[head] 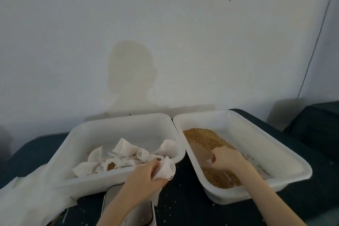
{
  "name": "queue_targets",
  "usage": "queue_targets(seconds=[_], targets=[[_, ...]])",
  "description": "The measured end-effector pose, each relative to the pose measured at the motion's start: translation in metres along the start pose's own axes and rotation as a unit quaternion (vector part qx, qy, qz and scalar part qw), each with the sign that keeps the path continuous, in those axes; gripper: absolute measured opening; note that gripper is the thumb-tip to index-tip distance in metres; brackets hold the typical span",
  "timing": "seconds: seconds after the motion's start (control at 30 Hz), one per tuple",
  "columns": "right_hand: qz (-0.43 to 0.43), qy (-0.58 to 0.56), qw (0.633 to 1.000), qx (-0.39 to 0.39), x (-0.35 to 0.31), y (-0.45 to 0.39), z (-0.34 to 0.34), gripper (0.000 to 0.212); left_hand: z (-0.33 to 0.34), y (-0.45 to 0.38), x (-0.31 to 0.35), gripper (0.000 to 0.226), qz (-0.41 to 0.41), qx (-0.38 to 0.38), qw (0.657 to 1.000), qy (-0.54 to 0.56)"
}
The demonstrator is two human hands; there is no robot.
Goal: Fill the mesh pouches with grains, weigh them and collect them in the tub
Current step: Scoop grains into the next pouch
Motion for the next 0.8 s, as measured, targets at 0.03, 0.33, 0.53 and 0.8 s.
queue_targets(seconds=[0.03, 0.33, 0.53, 0.8], targets=[[0.004, 0.005, 1.0, 0.009, 0.0, -0.002, 0.001, 0.022, 0.002, 0.0, -0.001, 0.021, 0.0, -0.002, 1.0, -0.002], [0.042, 0.019, 0.999, 0.003, 0.008, -0.008, 0.004, 0.021, -0.004, 0.004, -0.001, 0.017, 0.001, 0.001, 1.0, -0.005], [0.131, 0.068, 0.988, 0.054, 0.048, 0.007, -0.027, 0.018, -0.005, 0.004, -0.001, 0.017, 0.006, 0.004, 1.0, 0.003], [0.115, 0.077, 0.99, 0.027, 0.049, -0.002, -0.032, 0.026, 0.007, -0.001, -0.006, 0.027, 0.008, -0.009, 1.0, 0.017]])
Point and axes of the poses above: each hand's wrist, its own y-axis away from the middle knuckle, its own z-axis out of the palm, x = y × z, the point moved 7 cm from there along -y, towards the middle knuckle, and after that the axes turned 15 degrees about y, right-handed, at the moved point
